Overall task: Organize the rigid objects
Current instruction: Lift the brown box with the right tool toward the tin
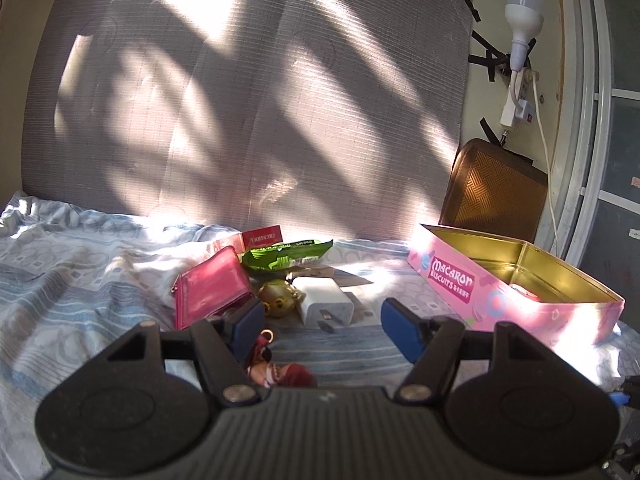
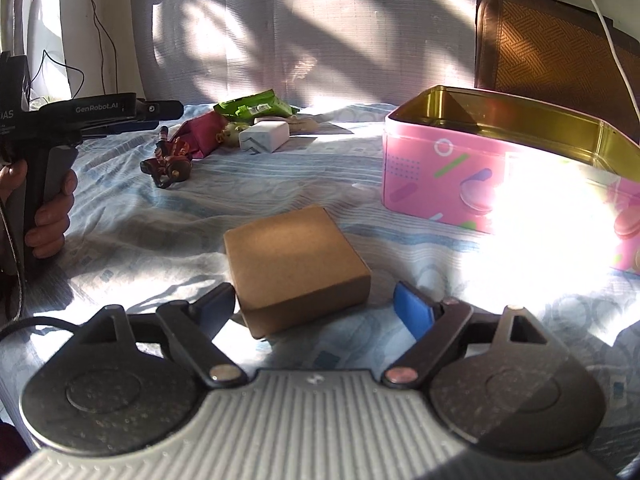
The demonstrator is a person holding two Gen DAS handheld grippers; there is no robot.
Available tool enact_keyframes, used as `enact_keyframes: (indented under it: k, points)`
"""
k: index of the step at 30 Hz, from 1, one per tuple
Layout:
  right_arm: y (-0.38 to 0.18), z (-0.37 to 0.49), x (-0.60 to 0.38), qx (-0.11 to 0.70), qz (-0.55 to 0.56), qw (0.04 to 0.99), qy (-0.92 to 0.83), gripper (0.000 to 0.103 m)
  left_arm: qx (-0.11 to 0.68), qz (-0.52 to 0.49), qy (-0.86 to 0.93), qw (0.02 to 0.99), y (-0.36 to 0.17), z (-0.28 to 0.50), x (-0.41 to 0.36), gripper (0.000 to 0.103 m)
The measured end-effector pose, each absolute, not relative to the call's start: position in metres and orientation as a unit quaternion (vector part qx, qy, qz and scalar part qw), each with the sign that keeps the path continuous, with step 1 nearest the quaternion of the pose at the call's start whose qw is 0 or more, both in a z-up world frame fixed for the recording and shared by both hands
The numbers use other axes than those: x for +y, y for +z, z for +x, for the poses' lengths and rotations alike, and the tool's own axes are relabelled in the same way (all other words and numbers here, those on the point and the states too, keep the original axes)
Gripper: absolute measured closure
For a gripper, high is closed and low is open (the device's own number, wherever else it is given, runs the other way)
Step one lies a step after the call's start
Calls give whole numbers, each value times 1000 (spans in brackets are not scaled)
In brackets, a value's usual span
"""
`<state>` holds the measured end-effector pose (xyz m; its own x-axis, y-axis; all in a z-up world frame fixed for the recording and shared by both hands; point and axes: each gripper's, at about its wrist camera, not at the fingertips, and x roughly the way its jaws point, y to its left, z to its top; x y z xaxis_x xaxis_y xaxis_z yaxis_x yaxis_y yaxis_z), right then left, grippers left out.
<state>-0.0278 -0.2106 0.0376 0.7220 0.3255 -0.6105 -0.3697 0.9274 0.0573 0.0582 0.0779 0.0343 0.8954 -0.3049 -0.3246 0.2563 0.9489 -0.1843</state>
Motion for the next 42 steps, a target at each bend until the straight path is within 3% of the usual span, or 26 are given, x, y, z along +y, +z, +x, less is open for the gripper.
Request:
enact_keyframes:
  k: [17,28,42]
  points:
    - [40,-29,-222,312,-2,933,177,15,201,-43,-164,965,27,61,65,34]
    - [42,-30,-259,284,108,946,109,15,212,-39,-158,964,24,64,65,34]
    - [45,-35,-249,273,86,944,164,15,218,-43,-158,962,23,66,65,34]
